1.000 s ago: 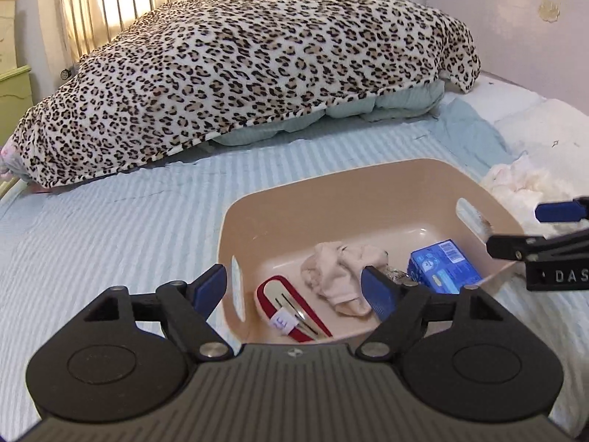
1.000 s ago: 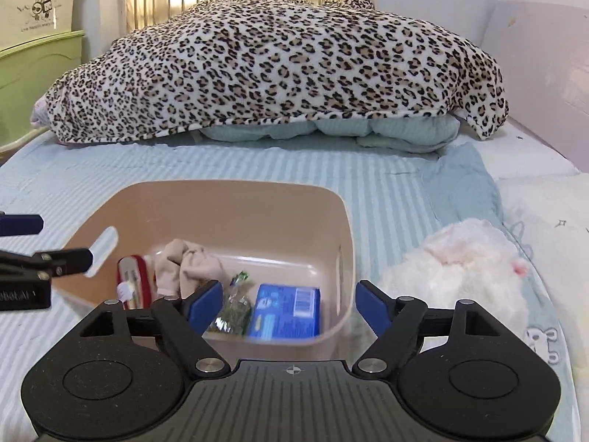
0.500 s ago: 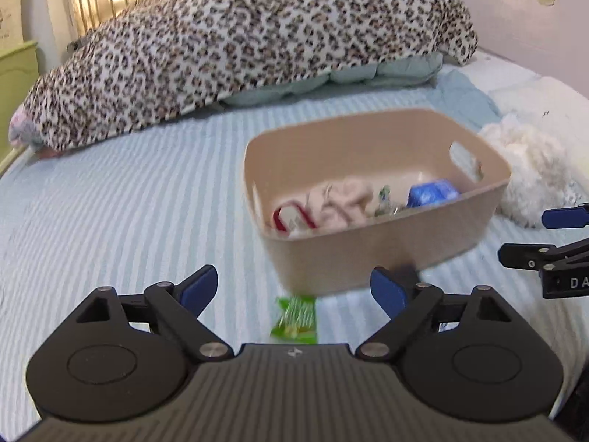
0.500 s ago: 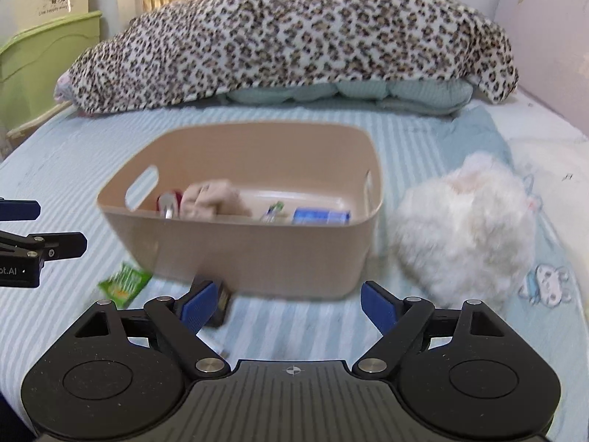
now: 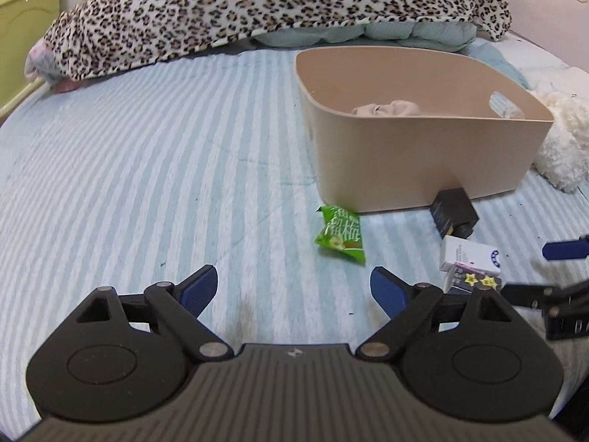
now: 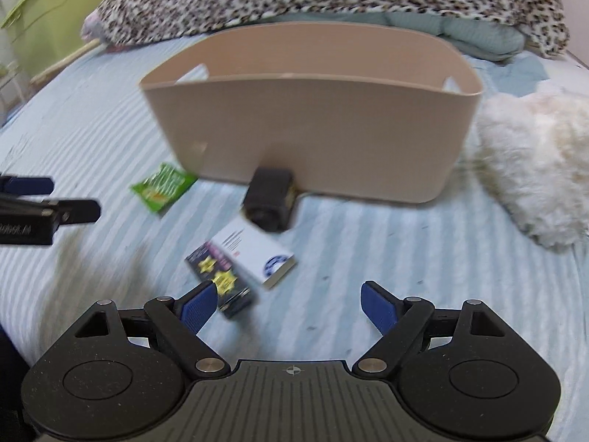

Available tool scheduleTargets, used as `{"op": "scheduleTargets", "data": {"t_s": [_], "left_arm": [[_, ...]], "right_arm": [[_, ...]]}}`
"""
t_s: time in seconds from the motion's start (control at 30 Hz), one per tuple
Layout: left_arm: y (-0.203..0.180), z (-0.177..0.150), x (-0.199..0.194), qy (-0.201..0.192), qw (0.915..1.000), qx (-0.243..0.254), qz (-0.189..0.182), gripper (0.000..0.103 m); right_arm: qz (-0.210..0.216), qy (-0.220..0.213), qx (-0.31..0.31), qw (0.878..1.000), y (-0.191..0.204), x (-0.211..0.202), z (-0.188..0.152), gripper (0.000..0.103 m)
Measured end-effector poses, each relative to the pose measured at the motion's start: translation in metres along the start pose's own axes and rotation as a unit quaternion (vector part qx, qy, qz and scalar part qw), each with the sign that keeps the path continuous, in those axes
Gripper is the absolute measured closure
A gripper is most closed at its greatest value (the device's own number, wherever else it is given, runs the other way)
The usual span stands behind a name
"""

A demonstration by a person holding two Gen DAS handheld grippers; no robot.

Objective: Organize objects
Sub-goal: 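Grasp the star-printed box with the right tool while the left tool grasps the green candy packet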

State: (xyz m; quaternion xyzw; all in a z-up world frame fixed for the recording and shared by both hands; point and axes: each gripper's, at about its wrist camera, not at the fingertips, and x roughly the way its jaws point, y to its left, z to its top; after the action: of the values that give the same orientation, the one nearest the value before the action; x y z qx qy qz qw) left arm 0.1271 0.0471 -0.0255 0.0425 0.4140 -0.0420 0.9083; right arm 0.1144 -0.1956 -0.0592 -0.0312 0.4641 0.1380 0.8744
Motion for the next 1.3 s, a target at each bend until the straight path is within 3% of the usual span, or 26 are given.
{"op": "scheduleTargets", "data": {"t_s": [0.27,0.67,0.8,0.93,1.0,1.17,1.27,1.3], "left_arm": [[-0.002,-0.002,0.013,-0.004,0.9999,-0.001,-0.01,0.013],[-0.025,0.013,0.044,-0.041,0.9985,0.037,-0.005,0.013],[-0.031,0.019,0.065,-0.033,0.9983,0.043,0.022,0.013],[-0.029,0.021,0.08,-0.015,0.9995,0.028,0.01,0.015],[-0.029,0.02,0.086,0.004,0.9997,0.024,-0.002,0.033],[-0.027,0.014,0.085,0.015,0.9992,0.025,-0.029,0.059],[-0.023,0.013,0.079,0.019,0.999,0.017,-0.036,0.069],[-0.022,0.012,0.076,0.019,0.999,0.015,-0.037,0.079]], "right_arm": [[0.014,0.034,0.011,0.999,0.003,0.029,-0.002,0.017],[0.007,0.012,0.01,1.0,-0.006,0.044,0.005,0.018],[0.004,0.011,0.017,1.0,-0.015,0.044,0.006,0.018],[-0.001,0.007,0.025,1.0,-0.02,0.048,0.008,0.019],[0.0,0.006,0.028,1.0,-0.023,0.048,0.009,0.019],[0.001,0.003,0.026,1.0,-0.024,0.043,0.007,0.02],[0.008,-0.006,0.021,1.0,-0.024,0.037,0.004,0.021],[0.015,-0.009,0.018,1.0,-0.024,0.035,0.004,0.024]]}}
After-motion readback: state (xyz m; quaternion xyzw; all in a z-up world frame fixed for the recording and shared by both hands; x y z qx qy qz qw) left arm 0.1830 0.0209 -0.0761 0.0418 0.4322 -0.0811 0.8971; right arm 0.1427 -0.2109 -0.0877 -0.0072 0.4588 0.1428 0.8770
